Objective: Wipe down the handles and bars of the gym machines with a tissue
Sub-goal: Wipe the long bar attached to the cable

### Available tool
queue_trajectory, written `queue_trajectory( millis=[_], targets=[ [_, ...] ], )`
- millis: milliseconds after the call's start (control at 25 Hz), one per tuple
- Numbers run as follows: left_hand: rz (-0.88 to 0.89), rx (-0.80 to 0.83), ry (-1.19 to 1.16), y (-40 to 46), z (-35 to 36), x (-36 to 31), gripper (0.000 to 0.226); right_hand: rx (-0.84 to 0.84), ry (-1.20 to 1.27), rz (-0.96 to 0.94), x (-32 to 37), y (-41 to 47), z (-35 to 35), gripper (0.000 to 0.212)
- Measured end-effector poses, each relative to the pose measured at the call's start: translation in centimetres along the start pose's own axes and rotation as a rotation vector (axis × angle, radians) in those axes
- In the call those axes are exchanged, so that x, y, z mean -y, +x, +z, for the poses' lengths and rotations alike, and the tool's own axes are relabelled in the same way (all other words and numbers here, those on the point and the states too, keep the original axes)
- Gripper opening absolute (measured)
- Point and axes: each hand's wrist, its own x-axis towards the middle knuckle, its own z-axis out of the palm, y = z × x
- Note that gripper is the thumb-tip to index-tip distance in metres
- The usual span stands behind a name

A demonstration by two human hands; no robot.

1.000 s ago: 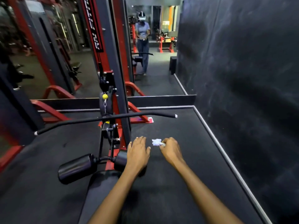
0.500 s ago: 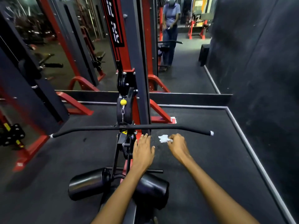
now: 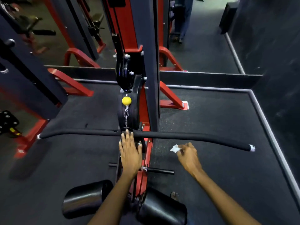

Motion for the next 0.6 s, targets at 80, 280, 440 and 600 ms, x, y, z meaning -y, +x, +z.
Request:
queue_trajectory(
  millis=[80, 280, 440, 600],
  targets=[
    [-0.043, -0.05, -0.028, 2.6, 1.0, 1.1, 0.065, 0.031, 0.009, -0.061, 1.0, 2.3, 1.8, 0.02],
    [0.012, -0.103, -0.053, 9.0, 4.5, 3.7, 0.062, 0.002, -0.06, -0.336, 5.9, 9.8, 8.6, 0.026],
    [0.144, -0.195, -0.074, 10.6, 7.5, 5.8, 0.058, 0.188, -0.207, -0.652, 7.9, 12.2, 12.3, 0.025],
    [0.196, -0.27, -0.176, 10.9, 8.5, 6.3, 0.062, 0.085, -0.192, -0.793, 2.3, 12.1, 9.0, 0.028]
  ],
)
